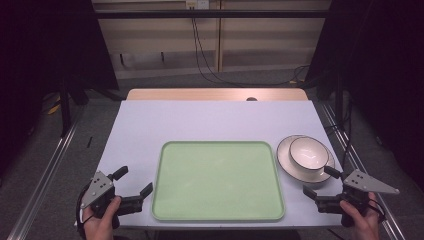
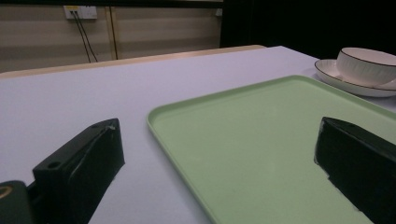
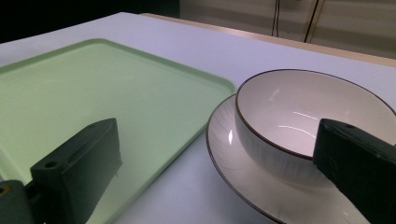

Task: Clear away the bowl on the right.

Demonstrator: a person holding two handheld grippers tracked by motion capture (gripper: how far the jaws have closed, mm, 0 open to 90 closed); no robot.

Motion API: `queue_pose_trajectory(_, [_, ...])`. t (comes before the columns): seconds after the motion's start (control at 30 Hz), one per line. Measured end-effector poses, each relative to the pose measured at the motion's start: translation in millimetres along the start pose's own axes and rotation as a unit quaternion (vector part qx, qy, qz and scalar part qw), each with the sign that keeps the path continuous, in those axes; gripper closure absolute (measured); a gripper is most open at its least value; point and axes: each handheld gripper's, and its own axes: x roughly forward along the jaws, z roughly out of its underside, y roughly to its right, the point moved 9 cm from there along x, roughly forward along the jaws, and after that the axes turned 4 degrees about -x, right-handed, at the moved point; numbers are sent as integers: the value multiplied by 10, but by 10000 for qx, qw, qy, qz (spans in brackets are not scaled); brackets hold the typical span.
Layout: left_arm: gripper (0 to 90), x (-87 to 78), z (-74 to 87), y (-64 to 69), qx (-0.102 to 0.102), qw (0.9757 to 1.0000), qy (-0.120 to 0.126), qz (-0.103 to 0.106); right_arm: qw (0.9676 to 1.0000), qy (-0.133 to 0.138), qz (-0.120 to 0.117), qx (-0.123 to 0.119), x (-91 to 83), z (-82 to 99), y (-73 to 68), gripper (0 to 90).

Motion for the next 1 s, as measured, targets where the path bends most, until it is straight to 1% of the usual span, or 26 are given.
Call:
queue_pose_trajectory(0.07, [14, -2, 0, -4, -20, 10000, 5, -9, 10000, -29, -3, -7, 4, 9, 4, 3])
queue_pose_trajectory(0.13, [14, -2, -1, -4, -28, 10000, 12, -7, 9999, -116, -61, -12, 13, 31, 6, 9])
queue_pose_trajectory(0.17, [14, -1, 1, -4, -22, 10000, 4, 9, 9999, -126, -50, -40, 13, 33, 11, 11])
queue_pose_trajectory(0.23, [14, -1, 3, -11, -22, 10000, -11, -17, 9998, -163, -58, -19, 17, 35, 6, 19])
queue_pose_trajectory(0.27, [14, 0, 2, -9, -35, 10000, -2, 2, 9997, -229, -100, -41, 19, 43, 4, 36])
queue_pose_trajectory(0.3, [14, 0, 4, -7, -46, 10000, -3, 0, 9996, -223, -152, -39, 19, 39, -1, 61])
queue_pose_trajectory(0.33, [14, 0, 5, -5, -48, 10000, -2, 10, 9995, -241, -198, -4, 15, 39, -8, 66])
queue_pose_trajectory(0.37, [14, -2, 2, -10, -43, 10000, 5, -25, 9994, -262, -212, -3, 12, 40, -8, 71])
queue_pose_trajectory(0.43, [14, -3, 6, -9, -46, 10000, -7, 6, 9992, -324, -211, -52, 13, 41, -16, 93])
queue_pose_trajectory(0.53, [15, -3, 5, -7, -48, 10000, -1, 12, 9992, -365, -135, -134, 30, 46, -6, 103])
queue_pose_trajectory(0.57, [15, -3, 6, -6, -48, 10000, -5, 14, 9991, -406, 11, -124, 46, 48, 13, 160])
queue_pose_trajectory(0.6, [16, -4, 8, -9, -44, 10000, -15, 12, 9991, -420, 63, -61, 50, 46, 24, 154])
queue_pose_trajectory(0.7, [15, -4, 7, -8, -91, 9999, 6, 44, 9990, -436, 43, -24, 53, 41, 34, 143])
queue_pose_trajectory(0.73, [15, -8, 8, -19, -77, 10000, -6, -17, 9990, -428, 86, -28, 51, 28, 54, 148])
queue_pose_trajectory(0.77, [15, -8, 7, -23, -73, 10000, 1, -26, 9991, -428, 70, 36, 42, 19, 56, 153])
queue_pose_trajectory(0.8, [15, -6, 10, -24, -93, 10000, -6, -26, 9989, -467, 2, 71, 32, 16, 47, 158])
queue_pose_trajectory(0.97, [16, -4, 9, -20, -95, 10000, -5, -22, 9988, -496, -39, 33, 15, -4, 33, 176])
queue_pose_trajectory(1.0, [16, -3, 8, -17, -88, 10000, -1, 2, 9988, -475, -94, 0, -9, -31, 45, 188])
